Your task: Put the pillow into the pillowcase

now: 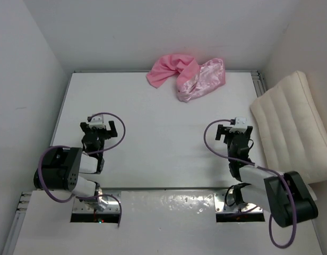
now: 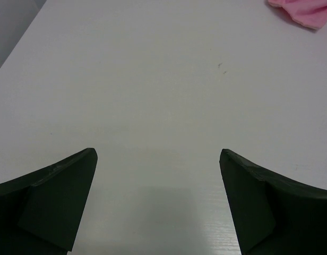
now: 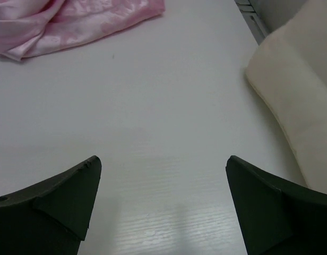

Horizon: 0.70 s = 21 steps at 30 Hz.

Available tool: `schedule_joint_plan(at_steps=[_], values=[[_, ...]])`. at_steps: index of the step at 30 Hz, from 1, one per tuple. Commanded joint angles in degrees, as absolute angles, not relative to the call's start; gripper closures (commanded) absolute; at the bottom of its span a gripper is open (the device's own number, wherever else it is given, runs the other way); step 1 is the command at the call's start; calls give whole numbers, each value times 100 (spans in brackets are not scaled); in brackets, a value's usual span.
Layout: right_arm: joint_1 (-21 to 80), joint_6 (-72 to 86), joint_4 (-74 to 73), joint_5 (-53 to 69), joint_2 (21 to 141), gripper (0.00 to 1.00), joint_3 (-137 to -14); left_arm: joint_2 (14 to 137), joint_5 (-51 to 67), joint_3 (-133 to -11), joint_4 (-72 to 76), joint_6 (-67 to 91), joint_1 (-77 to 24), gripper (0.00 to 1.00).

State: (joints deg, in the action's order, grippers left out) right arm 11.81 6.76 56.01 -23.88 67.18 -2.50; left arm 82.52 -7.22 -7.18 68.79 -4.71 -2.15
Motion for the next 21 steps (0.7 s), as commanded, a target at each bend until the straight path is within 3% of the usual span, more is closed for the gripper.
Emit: schedule_joint_plan(at_steps=[1, 3, 4, 5, 6, 7, 8, 9, 11, 12, 13, 14, 15, 17, 21], values=[[1362, 54, 4416, -1742, 6214, 1, -1017, 8174, -501, -756, 7286, -545, -176, 0], [1441, -456, 4001, -1487, 6301, 1, -1971, 8139, -344, -765, 7382, -632, -167, 0], [1537, -570, 3547, -1485, 6432, 1, -2317, 7991, 379, -834, 7217, -729, -132, 0], [1547, -623, 3290, -1538, 6564, 1, -3086, 7398, 865, -1087, 6502, -1043, -19, 0], [1556, -563, 2791, -1634, 6931, 1, -3511, 7174, 1705, -2047, 4581, -1324, -35, 0], [1547, -371, 2499, -1635, 7135, 1, -3898, 7076, 2166, -2596, 3648, -1928, -87, 0], [1486, -117, 2174, -1452, 7346, 4, -4320, 7119, 2414, -3202, 2682, -3169, -279, 0], [1346, -88, 1553, -571, 7826, 26, -5116, 7311, 2017, -4130, 1489, -3373, -368, 0], [1266, -45, 1170, -19, 8391, 92, -6119, 7557, 1190, -4595, 1214, -2867, -439, 0], [1300, 391, 1160, -26, 8724, 90, -6413, 7585, 517, -4762, 1204, -2743, -439, 0], [1275, 1065, 1125, -122, 9424, 80, -6703, 7620, 292, -4790, 1204, -2646, -431, 0], [1257, 1412, 1073, -167, 9787, 31, -7306, 7655, 186, -4790, 1213, -2619, -378, 0], [1257, 1693, 968, -167, 10148, 14, -7634, 7647, 54, -4747, 1222, -2532, -352, 0], [1283, 2388, 949, -123, 11177, 1, -8476, 7638, 35, -4702, 1178, -2006, -334, 0], [1450, 3128, 1125, -333, 12601, 1, -9569, 7559, 237, -4562, 1090, -1635, -369, 0]])
